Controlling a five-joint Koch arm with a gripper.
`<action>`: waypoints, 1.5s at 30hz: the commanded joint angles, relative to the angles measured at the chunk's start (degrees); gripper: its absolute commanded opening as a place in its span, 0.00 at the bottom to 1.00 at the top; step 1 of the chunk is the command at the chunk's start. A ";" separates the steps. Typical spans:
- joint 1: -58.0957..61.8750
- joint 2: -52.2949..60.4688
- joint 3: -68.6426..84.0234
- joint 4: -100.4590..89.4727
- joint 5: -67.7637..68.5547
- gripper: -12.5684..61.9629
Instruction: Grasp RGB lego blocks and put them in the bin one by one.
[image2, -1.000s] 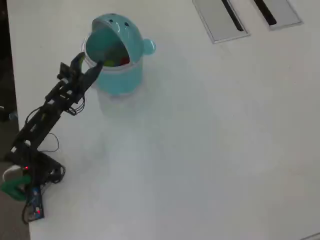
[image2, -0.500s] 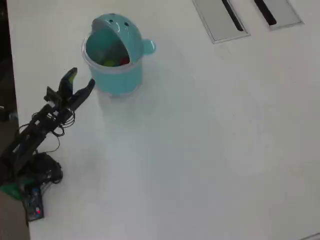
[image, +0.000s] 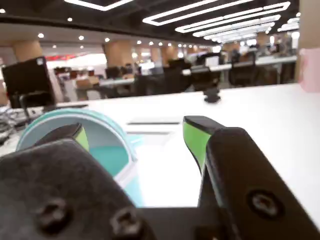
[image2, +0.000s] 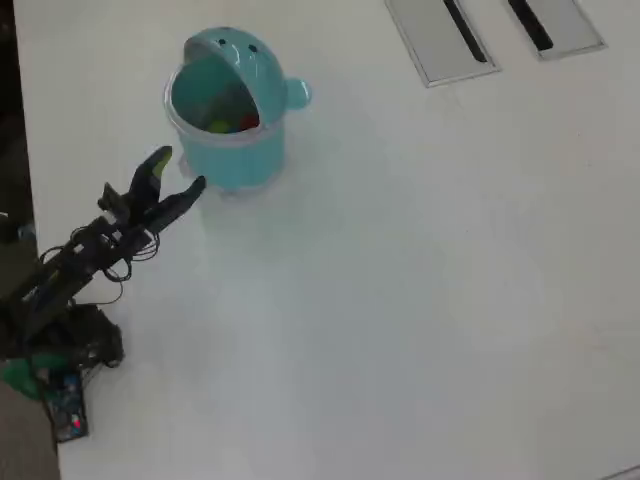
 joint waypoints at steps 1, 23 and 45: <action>1.58 4.39 -7.03 0.44 3.69 0.65; 28.39 4.31 -7.03 -0.35 44.74 0.64; 27.16 4.22 18.02 -20.57 57.57 0.63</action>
